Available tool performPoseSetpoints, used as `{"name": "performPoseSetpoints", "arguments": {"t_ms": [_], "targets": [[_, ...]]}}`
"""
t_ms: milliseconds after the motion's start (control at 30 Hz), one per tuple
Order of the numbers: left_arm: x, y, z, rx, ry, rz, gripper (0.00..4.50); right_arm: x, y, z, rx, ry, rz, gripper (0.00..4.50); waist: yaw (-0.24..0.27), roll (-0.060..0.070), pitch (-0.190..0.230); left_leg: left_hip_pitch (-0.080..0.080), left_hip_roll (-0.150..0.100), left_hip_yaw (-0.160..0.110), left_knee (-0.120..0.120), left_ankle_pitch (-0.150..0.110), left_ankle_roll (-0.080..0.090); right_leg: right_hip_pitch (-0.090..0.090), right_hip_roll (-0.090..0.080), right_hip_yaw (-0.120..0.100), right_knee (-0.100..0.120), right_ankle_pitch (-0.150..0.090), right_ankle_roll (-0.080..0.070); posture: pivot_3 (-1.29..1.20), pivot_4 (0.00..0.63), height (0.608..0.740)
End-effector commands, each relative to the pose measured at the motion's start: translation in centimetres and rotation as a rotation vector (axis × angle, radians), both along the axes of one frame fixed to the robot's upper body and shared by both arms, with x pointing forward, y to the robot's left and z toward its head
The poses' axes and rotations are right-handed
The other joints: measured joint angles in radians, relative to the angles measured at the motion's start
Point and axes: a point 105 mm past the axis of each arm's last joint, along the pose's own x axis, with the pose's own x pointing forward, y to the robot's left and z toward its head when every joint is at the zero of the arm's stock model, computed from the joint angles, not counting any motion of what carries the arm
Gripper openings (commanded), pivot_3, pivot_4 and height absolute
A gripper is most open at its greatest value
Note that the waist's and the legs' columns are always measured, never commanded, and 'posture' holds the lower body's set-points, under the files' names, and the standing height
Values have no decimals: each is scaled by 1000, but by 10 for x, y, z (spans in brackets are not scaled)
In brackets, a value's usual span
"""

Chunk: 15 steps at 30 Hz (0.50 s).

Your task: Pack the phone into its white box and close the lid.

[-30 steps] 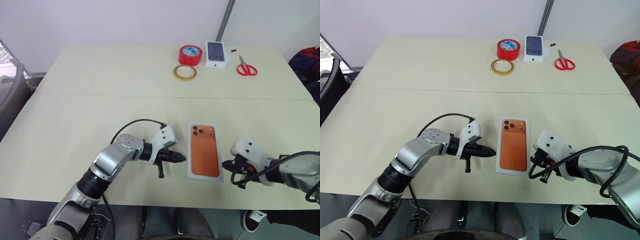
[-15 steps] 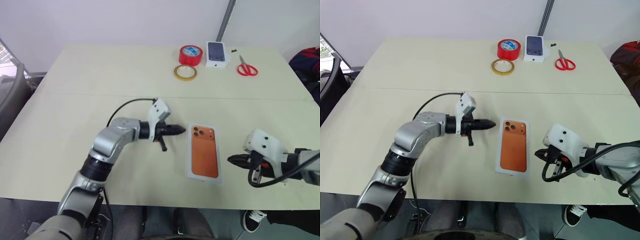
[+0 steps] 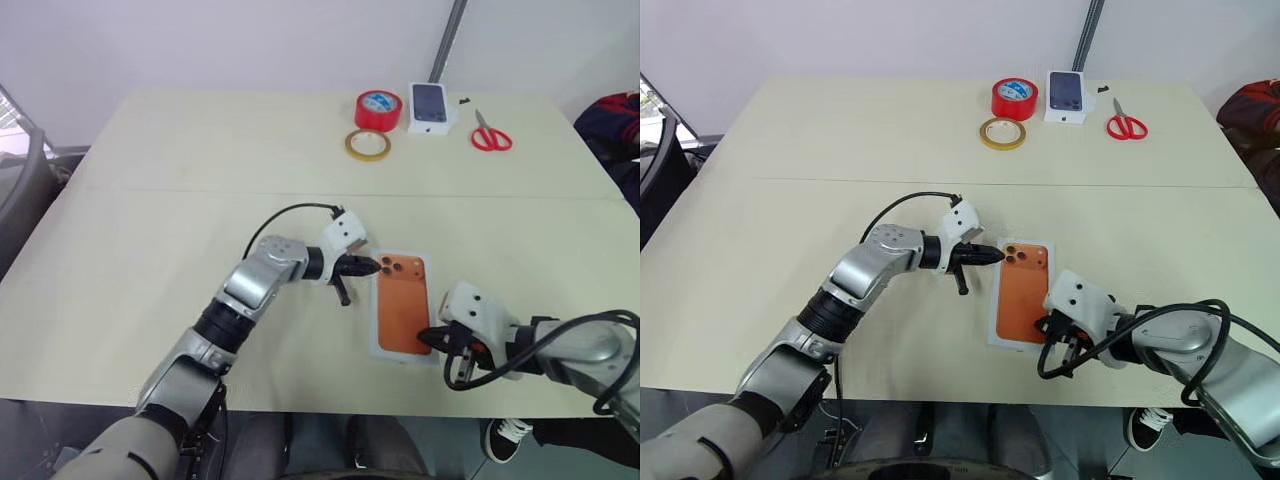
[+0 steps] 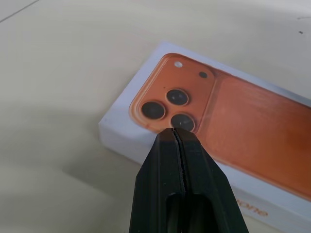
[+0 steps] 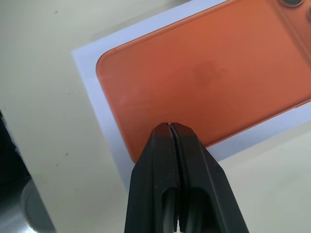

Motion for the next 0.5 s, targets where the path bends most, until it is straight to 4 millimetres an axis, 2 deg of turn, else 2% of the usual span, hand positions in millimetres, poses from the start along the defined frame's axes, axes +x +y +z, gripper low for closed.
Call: {"name": "performPoseSetpoints", "arguments": {"t_ms": [33,133,267,333,500], "targets": [[13,37,41,-126,-89,90,0,20,-2,31,51,-181,-37,56,-5,0,0,0,0,0,0,0,0,0,0,0,0,0,0,0,150,740],[22,84,58,-162,-134,212,0,37,-12,52,100,-294,-92,56,-7,0,0,0,1,0,0,0,0,-1,0,0,1,0,0,0,150,740],[23,156,67,-140,-202,382,0,56,-28,64,140,-355,-148,56,-11,1,0,0,0,0,-1,0,0,-1,0,0,0,0,0,0,150,740],[20,182,67,-128,-212,447,0,64,-34,68,159,-389,-167,56,-14,0,0,0,0,0,-1,0,0,-1,-1,0,0,0,0,0,150,740],[5,227,54,-110,-194,601,0,76,-48,66,225,-405,-217,56,-10,0,0,0,0,0,-1,0,0,-1,-2,-1,0,0,0,0,150,740]]}}
